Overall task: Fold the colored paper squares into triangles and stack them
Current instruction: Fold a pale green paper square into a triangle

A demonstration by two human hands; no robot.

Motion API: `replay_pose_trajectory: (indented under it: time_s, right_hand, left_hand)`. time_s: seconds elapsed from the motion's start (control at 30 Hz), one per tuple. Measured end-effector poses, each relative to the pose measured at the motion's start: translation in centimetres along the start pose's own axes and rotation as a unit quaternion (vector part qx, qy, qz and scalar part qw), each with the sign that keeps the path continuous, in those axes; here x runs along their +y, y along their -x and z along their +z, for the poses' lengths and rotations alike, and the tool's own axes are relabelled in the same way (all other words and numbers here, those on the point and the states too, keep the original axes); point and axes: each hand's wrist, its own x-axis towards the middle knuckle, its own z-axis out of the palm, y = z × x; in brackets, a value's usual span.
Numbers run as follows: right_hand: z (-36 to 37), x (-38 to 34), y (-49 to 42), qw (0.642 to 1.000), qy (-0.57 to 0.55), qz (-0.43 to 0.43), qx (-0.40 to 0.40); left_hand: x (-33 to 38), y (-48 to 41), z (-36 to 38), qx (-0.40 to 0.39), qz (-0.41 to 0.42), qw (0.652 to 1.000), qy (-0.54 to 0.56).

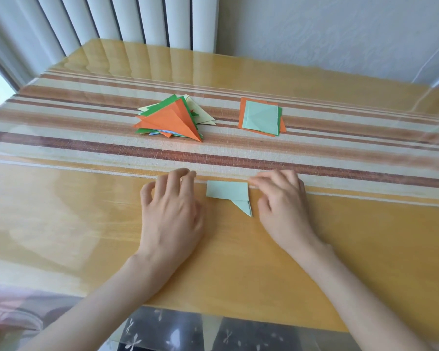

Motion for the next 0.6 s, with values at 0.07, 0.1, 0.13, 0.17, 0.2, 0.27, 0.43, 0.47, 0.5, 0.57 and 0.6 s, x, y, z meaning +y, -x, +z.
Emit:
replay_pose_trajectory:
  time_s: [0.07, 0.1, 0.13, 0.17, 0.2, 0.27, 0.43, 0.47, 0.5, 0.57, 0.6]
  right_hand:
    - [-0.7, -0.1, -1.2, 0.997, -0.073, 0.013, -0.016]
    - [-0.8, -0.4, -1.6, 0.995, -0.079, -0.001, -0.056]
    - [-0.8, -0.8, -1.9, 0.992, -0.065, -0.021, -0.103]
    - [-0.5, -1.1, -2.0, 0.988, -0.033, -0.042, -0.142]
    - [-0.2, -1.4, -2.0, 0.985, 0.007, -0.062, -0.159]
    - [0.5, -1.7, -1.6, 0.983, 0.069, -0.096, -0.141]
    - [0.7, -2.3, -2.1, 0.99, 0.079, -0.119, -0.013]
    - [0.4, -2.5, -2.3, 0.996, 0.039, -0.074, 0.007]
    - [0.0, -2.6, -2.6, 0.999, -0.019, -0.017, 0.024]
    - [-0.5, -2.5, -3.0, 0.978, -0.173, 0.109, 0.039]
    - [-0.8, -2.7, -3.1, 0.95, -0.258, 0.172, 0.035]
  left_hand:
    - [-0.4, -0.2, -0.3, 0.024, -0.028, 0.998, 0.049]
    - [-0.6, -0.3, -0.4, 0.032, -0.041, 0.996, 0.068]
    - [-0.8, -0.4, -0.4, 0.038, -0.051, 0.995, 0.082]
    - [-1.0, -0.4, -0.4, 0.041, -0.057, 0.993, 0.091]
    - [-1.2, -0.4, -0.3, 0.044, -0.061, 0.993, 0.094]
    - [-1.5, -0.1, -0.4, 0.04, -0.065, 0.992, 0.1]
    - [-1.5, 0.1, -1.0, 0.013, -0.068, 0.983, 0.17]
    - [-1.2, 0.0, -1.4, -0.004, -0.082, 0.972, 0.222]
    - [-0.8, -0.2, -1.7, -0.024, -0.098, 0.952, 0.289]
    - [0.2, -0.9, -2.4, -0.068, -0.129, 0.901, 0.407]
    - [0.7, -1.3, -2.7, -0.086, -0.143, 0.877, 0.451]
